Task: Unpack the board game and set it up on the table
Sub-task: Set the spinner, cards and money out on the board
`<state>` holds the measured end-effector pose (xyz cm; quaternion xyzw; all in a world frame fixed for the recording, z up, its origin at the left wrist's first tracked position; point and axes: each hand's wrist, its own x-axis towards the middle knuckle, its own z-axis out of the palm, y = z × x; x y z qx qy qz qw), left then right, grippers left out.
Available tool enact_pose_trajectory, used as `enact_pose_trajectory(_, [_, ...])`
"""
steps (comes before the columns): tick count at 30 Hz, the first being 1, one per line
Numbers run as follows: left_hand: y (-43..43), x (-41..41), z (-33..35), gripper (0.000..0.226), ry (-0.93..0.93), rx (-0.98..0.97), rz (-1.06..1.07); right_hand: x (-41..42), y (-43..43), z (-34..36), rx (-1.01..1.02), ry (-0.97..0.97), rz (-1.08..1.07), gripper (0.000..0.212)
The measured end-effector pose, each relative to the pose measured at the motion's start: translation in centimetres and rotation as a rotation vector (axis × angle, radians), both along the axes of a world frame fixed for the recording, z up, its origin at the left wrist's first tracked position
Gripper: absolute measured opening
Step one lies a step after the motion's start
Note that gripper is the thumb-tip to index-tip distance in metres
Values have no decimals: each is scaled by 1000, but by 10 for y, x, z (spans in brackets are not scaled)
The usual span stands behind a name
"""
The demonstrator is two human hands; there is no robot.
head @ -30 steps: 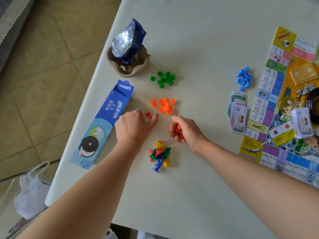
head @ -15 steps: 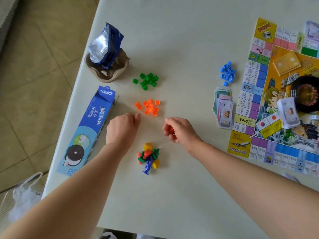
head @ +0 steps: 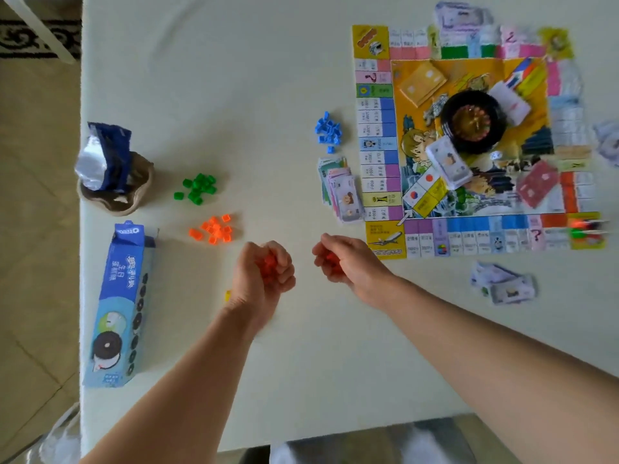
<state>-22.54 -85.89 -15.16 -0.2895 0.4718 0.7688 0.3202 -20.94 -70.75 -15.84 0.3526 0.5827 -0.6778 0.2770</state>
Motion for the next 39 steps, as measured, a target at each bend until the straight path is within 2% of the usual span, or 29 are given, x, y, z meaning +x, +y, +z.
enact_pose_trajectory(3, [48,12,3,34,-45,-71,-102,26,41,5,35,12,-78,24])
enact_pose_trajectory(9, [168,73,-5,26,-111,-471,-485,99,145,5,168,1,-107,27])
enact_pose_trajectory(14, [269,125,-12,23,-55,-572,-679,163,242,-7,367,-37,-94,19])
enact_pose_trajectory(19, [371,156,-25,23,181,-692,-952,203,339,-29,666,-53,51,16])
enact_pose_trajectory(24, [442,165,-31,19,548,-939,-1169,202,392,-43,808,133,160,19])
enact_pose_trajectory(28, [471,166,-46,21,660,-1026,-1325,195,408,-50,864,246,238,19])
enact_pose_trajectory(34, [479,171,-56,29,776,-1124,-1302,202,415,-64,928,413,242,20])
enact_pose_trajectory(39, [477,181,-59,27,827,-1163,-1238,218,418,-68,892,528,203,39])
